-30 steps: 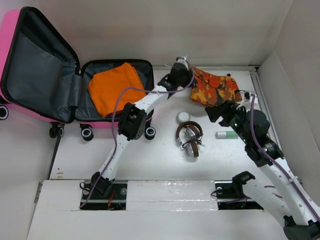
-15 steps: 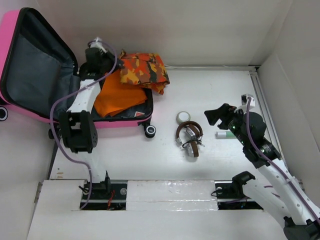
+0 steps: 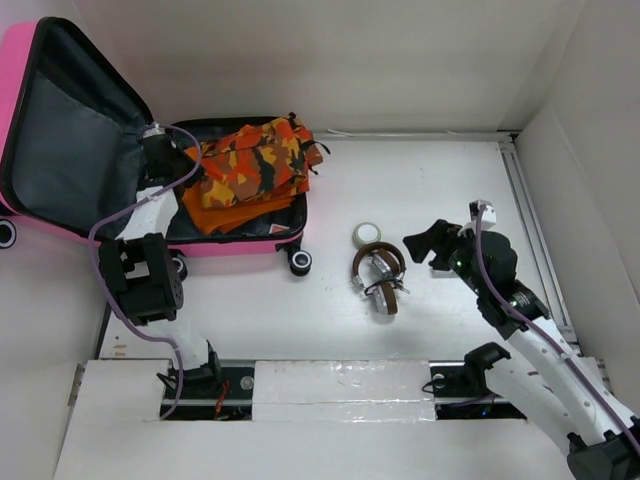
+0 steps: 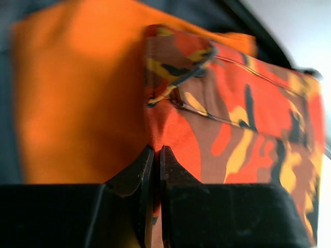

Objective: Pack the luggage

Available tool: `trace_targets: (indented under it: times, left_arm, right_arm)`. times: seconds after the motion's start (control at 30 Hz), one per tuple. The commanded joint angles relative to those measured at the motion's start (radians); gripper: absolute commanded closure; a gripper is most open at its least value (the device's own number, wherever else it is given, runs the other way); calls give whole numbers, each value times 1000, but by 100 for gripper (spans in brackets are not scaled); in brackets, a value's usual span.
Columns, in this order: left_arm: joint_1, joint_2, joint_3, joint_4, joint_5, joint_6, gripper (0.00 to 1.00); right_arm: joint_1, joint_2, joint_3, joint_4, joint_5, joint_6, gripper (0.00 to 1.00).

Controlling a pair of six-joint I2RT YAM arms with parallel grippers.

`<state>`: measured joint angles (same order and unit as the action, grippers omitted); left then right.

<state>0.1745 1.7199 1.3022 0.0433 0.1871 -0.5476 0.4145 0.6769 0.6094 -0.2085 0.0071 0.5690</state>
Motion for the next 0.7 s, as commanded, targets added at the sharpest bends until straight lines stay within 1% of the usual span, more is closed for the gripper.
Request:
trace_targets:
  times: [0.0, 0.07, 0.13, 0.2, 0.23, 0.3, 0.37, 0.4, 0.43, 0.47, 0.53, 0.57, 0.6, 0.67]
  left_arm:
    - [49, -7, 66, -68, -213, 41, 100]
    - [59, 20, 77, -129, -273, 41, 100]
    - [59, 33, 86, -152, -328, 28, 100]
    - [59, 43, 95, -172, -342, 15, 96]
    - [59, 24, 95, -172, -351, 0, 96]
    - [59, -29, 95, -172, -405, -15, 86]
    - [59, -80, 95, -172, -451, -24, 73]
    - [59, -92, 95, -172, -451, -25, 43]
    - [59, -92, 95, -162, -424, -25, 33]
    - [46, -108, 95, -161, -379, -25, 28]
    - [-4, -118, 121, -161, -365, -15, 20]
    - [-30, -128, 132, -161, -365, -5, 18]
    - [-97, -143, 146, -161, -398, 12, 18]
    - [-179, -158, 196, -201, -443, 66, 18]
  right_arm:
    - [10, -23, -19, 52, 4, 3, 19]
    - [10, -11, -19, 40, 16, 3, 19]
    - [10, 2, -19, 17, 42, 14, 18]
    - [20, 15, -19, -8, 68, 25, 17]
    - [20, 24, -19, -32, 83, 25, 17]
    - [20, 24, -19, -55, 128, 25, 15]
    - [20, 24, -19, -66, 139, 34, 14]
    - [20, 24, -32, -66, 139, 34, 11]
    - [29, 35, -42, -75, 139, 34, 8]
    - [29, 45, -42, -75, 128, 34, 8]
    - [56, 58, -53, -86, 117, 45, 2]
    - [66, 68, -62, -95, 117, 54, 2]
    - [90, 69, -62, -95, 104, 54, 2]
    - [118, 99, -62, -95, 94, 66, 1]
